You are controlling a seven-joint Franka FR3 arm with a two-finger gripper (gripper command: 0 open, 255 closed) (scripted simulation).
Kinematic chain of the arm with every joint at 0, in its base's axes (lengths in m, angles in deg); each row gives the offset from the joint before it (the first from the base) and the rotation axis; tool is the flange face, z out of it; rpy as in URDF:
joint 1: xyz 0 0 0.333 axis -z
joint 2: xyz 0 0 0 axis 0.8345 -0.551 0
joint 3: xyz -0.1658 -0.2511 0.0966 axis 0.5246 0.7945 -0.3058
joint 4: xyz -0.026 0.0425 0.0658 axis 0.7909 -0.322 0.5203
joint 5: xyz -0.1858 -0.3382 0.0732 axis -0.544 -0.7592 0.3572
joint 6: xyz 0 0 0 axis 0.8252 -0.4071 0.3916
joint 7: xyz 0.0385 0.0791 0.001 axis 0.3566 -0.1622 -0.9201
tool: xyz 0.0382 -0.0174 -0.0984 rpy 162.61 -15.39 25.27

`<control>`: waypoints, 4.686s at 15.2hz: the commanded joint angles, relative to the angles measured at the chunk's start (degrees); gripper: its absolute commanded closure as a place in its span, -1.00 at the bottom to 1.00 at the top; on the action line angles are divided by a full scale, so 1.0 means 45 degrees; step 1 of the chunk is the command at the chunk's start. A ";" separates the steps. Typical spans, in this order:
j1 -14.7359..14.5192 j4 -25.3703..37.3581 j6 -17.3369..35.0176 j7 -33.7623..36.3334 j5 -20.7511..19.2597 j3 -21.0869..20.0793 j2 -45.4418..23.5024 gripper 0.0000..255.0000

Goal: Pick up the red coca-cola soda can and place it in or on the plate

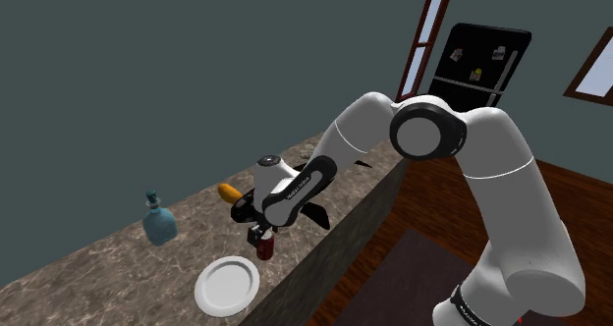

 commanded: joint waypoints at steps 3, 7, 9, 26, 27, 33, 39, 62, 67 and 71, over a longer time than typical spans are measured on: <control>0.0000 -0.0001 0.0005 0.0000 -0.0001 0.0001 -0.0003 -1.00; 0.0000 0.0000 0.0005 0.0000 -0.0001 0.0001 -0.0003 1.00; 0.0001 -0.0007 0.0011 0.0000 -0.0002 0.0001 -0.0003 1.00; 0.0245 -0.0520 -0.1358 -0.0187 0.0308 -0.0321 0.1879 1.00; 0.0263 -0.0541 -0.1473 -0.0204 0.0335 -0.0345 0.2015 1.00; -0.0374 -0.0079 -0.2170 0.0543 0.0342 -0.0519 0.2248 1.00; -0.1712 0.1356 -0.3153 0.2036 0.0199 -0.0734 0.1782 1.00; -0.2808 0.2954 -0.1929 0.3100 -0.0312 -0.0450 -0.1054 1.00; -0.2822 0.2999 -0.1851 0.3108 -0.0328 -0.0431 -0.1177 1.00; -0.2823 0.2996 -0.1850 0.3109 -0.0328 -0.0431 -0.1175 -1.00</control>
